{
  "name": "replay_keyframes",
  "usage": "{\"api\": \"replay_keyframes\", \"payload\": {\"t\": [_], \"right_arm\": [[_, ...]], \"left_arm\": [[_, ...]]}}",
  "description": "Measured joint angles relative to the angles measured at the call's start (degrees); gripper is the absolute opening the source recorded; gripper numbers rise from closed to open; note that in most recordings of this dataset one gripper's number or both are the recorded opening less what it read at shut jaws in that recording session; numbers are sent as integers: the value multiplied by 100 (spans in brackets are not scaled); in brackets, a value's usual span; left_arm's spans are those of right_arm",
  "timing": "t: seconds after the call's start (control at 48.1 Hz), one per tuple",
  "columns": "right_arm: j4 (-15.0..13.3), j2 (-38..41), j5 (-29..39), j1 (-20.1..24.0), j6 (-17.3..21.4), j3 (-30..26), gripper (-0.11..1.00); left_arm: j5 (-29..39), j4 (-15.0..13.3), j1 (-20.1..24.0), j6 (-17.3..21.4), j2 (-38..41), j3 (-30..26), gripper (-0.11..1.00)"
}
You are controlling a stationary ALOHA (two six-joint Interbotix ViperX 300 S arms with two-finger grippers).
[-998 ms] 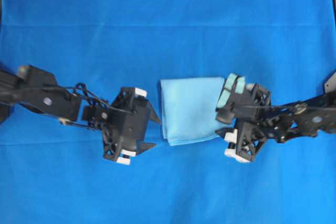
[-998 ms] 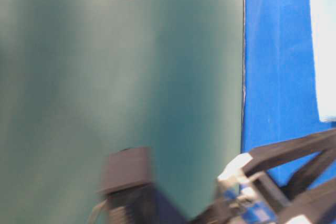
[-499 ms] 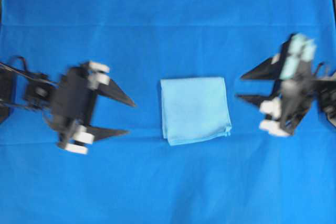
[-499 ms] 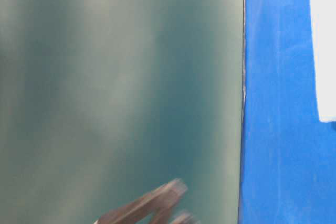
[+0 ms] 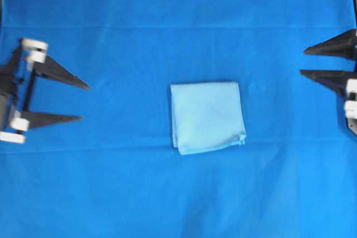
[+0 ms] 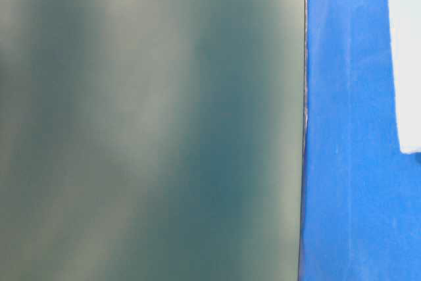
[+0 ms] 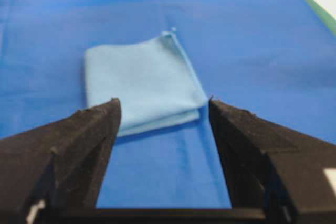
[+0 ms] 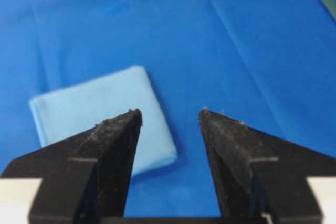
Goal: Fold the light blue towel.
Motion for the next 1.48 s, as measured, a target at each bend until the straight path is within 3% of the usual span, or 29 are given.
{"api": "replay_keyframes", "payload": {"t": [0.312,0.52,0.769,1.476], "right_arm": [[-220,-589,-44,-70,176,1002,52],[-264,-527,-686,-448,448,1433,44],[-281,-396,-1239,-694,439,1503,41],[-281,-387,-1274,-694,448,1503,40]], "left_arm": [[466,-9,650,-123,-1635,1072,65],[589,-9,940,-132,-2320,1441,65],[633,-9,976,-132,-2364,1459,65],[633,-9,976,-132,-2373,1450,65]]}}
